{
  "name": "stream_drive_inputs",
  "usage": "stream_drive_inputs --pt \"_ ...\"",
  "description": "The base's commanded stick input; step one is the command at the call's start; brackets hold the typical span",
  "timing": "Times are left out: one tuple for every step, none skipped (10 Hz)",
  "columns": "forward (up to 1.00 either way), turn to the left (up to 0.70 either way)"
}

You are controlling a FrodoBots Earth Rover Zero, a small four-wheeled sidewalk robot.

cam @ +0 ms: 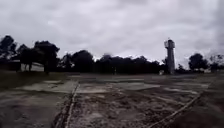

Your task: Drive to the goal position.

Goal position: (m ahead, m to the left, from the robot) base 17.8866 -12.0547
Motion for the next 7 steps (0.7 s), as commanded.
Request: stream_drive_inputs --pt "0.7 0.21" --pt "0.7 0.05" --pt "0.7 0.01" --pt "0.7 0.0" --pt "0.7 0.0" --pt "0.7 0.0" --pt "0.7 0.0"
